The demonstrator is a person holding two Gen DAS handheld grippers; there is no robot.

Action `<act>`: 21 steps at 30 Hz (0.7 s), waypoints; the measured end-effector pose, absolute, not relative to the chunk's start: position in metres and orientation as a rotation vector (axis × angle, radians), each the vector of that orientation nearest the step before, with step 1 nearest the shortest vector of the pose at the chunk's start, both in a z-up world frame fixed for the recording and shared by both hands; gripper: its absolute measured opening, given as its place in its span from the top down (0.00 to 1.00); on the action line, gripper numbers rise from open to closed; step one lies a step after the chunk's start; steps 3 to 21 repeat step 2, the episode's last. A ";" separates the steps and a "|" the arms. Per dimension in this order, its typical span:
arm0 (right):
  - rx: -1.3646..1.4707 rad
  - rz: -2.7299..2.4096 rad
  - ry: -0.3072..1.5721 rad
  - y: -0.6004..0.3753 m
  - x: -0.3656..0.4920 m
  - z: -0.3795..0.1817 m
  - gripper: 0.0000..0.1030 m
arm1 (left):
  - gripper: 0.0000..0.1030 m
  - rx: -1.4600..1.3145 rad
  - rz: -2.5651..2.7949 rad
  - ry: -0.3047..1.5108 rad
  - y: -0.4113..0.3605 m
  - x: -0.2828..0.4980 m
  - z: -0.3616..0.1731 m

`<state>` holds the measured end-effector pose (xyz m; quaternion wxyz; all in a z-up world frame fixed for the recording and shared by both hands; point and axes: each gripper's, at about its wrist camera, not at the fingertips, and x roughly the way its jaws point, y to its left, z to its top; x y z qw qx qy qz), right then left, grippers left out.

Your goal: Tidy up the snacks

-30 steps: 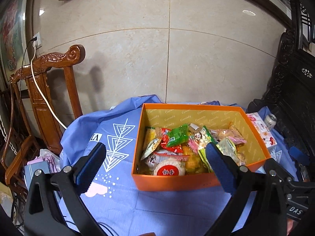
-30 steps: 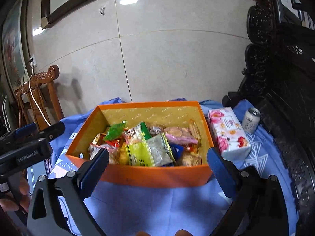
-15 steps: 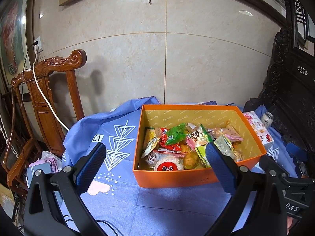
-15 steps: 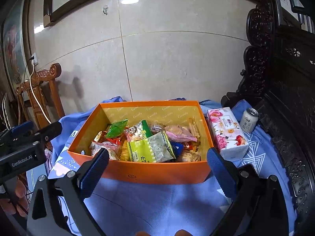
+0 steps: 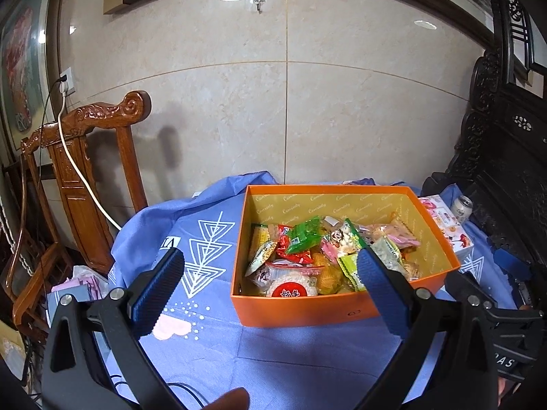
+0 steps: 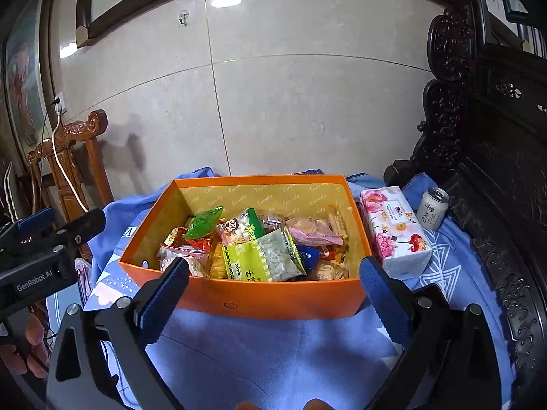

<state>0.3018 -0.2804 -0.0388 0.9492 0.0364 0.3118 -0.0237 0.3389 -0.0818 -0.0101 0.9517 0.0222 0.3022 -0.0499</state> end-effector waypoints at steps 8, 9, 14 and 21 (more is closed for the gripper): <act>0.074 -0.049 0.635 -0.280 0.302 -0.039 0.03 | 0.04 0.050 -0.098 0.616 -0.081 0.339 -0.010; 0.074 -0.049 0.635 -0.280 0.302 -0.039 0.03 | 0.04 0.050 -0.098 0.616 -0.081 0.339 -0.010; 0.074 -0.049 0.635 -0.280 0.302 -0.039 0.03 | 0.04 0.050 -0.098 0.616 -0.081 0.339 -0.010; 0.074 -0.049 0.635 -0.280 0.302 -0.039 0.03 | 0.04 0.050 -0.098 0.616 -0.081 0.339 -0.010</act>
